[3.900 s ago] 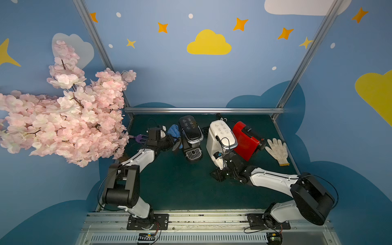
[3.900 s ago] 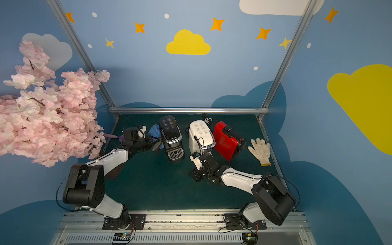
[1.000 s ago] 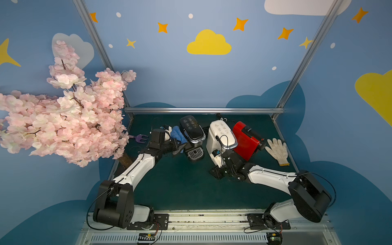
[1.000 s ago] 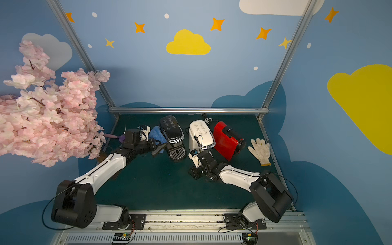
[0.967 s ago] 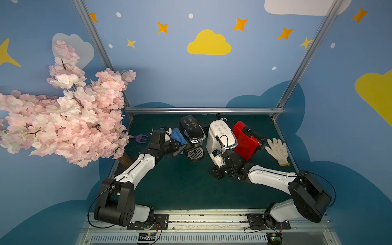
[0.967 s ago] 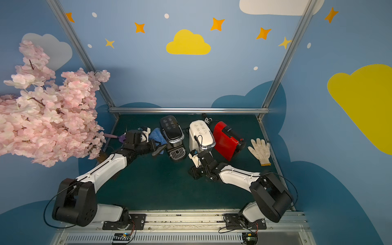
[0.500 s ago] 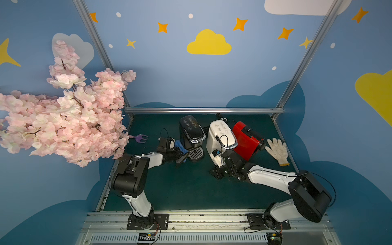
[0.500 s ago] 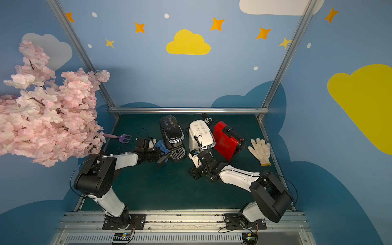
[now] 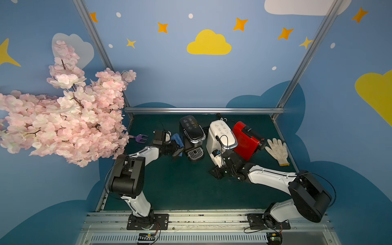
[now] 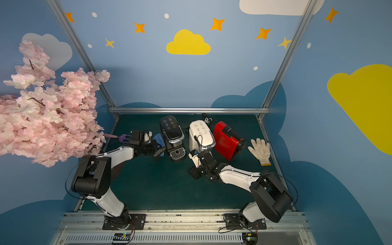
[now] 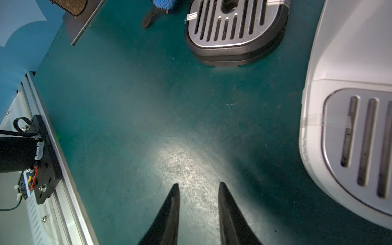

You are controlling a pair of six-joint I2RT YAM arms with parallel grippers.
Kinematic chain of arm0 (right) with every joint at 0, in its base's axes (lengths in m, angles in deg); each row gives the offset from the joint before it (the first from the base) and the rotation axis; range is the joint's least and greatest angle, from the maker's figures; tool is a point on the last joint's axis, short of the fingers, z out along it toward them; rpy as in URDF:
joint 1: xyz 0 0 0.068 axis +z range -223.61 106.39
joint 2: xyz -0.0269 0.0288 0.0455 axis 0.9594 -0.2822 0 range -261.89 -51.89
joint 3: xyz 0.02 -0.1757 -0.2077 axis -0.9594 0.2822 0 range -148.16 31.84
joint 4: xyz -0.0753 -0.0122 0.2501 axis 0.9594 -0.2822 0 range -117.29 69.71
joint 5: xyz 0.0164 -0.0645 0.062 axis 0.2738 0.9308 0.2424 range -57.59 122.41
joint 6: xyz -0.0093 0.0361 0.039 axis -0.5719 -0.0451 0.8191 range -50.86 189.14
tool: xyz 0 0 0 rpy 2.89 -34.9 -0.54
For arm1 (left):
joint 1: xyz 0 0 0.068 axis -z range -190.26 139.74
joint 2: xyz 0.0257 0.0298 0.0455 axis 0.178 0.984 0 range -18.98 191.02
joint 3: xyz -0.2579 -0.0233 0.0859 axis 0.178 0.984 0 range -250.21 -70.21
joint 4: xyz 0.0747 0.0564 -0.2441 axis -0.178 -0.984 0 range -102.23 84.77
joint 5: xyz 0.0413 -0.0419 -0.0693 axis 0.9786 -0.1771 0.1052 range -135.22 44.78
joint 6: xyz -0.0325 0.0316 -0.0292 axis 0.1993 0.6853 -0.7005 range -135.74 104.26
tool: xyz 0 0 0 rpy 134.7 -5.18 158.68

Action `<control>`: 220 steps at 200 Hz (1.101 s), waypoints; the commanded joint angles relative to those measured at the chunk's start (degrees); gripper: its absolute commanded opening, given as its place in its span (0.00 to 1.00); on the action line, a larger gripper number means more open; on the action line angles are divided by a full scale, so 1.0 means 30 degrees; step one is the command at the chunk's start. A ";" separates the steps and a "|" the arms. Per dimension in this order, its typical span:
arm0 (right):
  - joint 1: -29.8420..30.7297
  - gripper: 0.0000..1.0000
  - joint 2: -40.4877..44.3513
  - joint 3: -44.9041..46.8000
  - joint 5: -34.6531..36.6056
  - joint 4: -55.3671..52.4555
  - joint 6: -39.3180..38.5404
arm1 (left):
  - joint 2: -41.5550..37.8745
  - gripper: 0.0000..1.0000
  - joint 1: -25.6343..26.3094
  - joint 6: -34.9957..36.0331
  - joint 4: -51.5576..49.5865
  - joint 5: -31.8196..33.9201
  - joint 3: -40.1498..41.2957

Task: Wipe the surface of a coffee machine
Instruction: Wipe the dirt from the surface of the coffee machine.

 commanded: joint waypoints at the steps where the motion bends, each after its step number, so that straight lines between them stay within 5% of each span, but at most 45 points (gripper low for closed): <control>1: -0.0092 0.32 0.0443 -0.0019 0.0067 -0.0156 -0.0056 | -0.1604 0.03 -0.0082 0.0867 -0.1019 0.0071 -0.0627; 91: -0.0093 0.32 0.0158 -0.0093 -0.0278 0.0036 0.0097 | -0.5842 0.03 0.2389 0.1300 0.0362 0.1225 0.1916; 220: -0.0103 0.32 0.0292 -0.0035 -0.0014 -0.0017 0.0036 | 0.1844 0.03 0.2300 -0.0614 0.2127 -0.0794 0.1747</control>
